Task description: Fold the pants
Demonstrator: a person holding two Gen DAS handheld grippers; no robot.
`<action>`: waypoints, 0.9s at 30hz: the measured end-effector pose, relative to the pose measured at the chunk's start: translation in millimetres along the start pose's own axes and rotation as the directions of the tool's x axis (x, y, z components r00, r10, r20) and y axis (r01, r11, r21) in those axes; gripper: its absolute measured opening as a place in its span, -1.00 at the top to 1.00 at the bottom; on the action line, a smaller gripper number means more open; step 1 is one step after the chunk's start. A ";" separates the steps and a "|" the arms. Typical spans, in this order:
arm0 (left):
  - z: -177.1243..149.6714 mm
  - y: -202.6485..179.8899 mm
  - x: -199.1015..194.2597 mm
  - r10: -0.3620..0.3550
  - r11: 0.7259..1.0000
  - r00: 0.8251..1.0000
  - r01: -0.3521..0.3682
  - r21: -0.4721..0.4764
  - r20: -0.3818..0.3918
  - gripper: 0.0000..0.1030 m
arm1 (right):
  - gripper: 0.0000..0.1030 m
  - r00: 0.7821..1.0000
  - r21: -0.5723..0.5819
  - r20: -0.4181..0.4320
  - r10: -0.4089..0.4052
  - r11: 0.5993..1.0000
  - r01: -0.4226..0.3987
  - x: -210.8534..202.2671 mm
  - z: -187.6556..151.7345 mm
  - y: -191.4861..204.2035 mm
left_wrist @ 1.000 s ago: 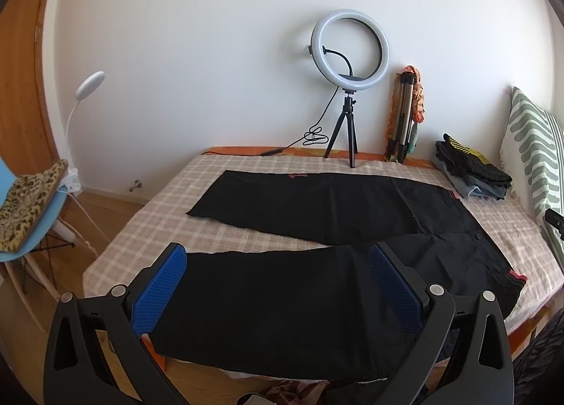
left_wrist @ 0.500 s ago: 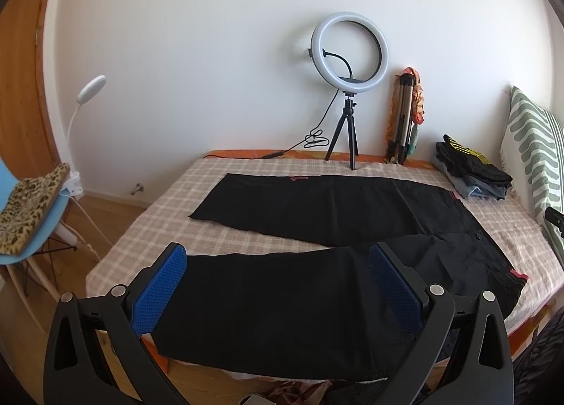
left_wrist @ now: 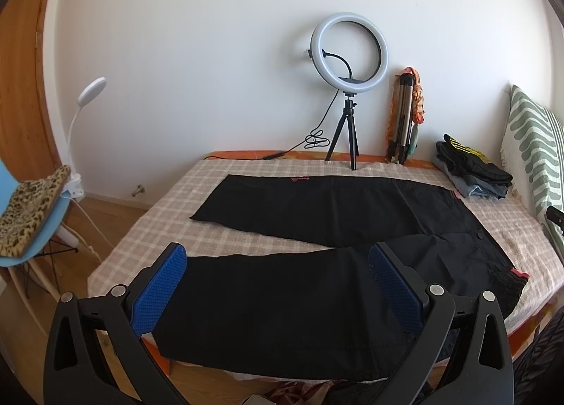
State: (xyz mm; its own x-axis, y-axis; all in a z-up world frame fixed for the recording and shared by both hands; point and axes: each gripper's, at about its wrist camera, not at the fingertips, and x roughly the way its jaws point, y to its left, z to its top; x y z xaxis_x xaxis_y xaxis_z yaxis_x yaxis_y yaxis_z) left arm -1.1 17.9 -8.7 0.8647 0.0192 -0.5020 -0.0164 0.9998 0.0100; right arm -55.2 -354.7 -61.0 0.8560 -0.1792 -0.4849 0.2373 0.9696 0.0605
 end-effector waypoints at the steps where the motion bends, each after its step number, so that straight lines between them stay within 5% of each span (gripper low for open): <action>1: -0.2 0.5 0.3 0.002 1.000 1.000 -0.002 0.002 0.000 -0.99 | -0.99 1.000 -0.006 -0.001 -0.003 1.000 0.003 0.0 -0.4 0.5; 16: 0.5 16.2 9.6 0.044 0.998 0.999 -0.043 0.039 -0.014 -0.99 | -0.99 0.998 -0.116 -0.051 -0.032 0.993 0.026 10.2 -5.1 5.5; 22: 4.0 36.9 16.0 0.049 0.993 0.998 -0.046 0.105 -0.026 -0.99 | -0.99 0.991 -0.251 -0.092 0.093 0.961 -0.114 23.3 -14.9 17.8; 27: 8.2 63.1 21.6 0.053 0.989 0.997 -0.046 0.138 -0.048 -0.91 | -0.82 0.942 -0.383 -0.241 0.235 0.869 -0.315 28.9 -33.9 34.5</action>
State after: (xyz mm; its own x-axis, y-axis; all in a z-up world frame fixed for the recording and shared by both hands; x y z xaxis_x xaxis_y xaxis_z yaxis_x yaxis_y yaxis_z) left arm 20.7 81.4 -11.8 0.8378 0.0719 -0.5413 0.0133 0.9883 0.1519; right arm -37.8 -320.8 -102.5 0.7515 0.0993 -0.6523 -0.2389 0.9625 -0.1287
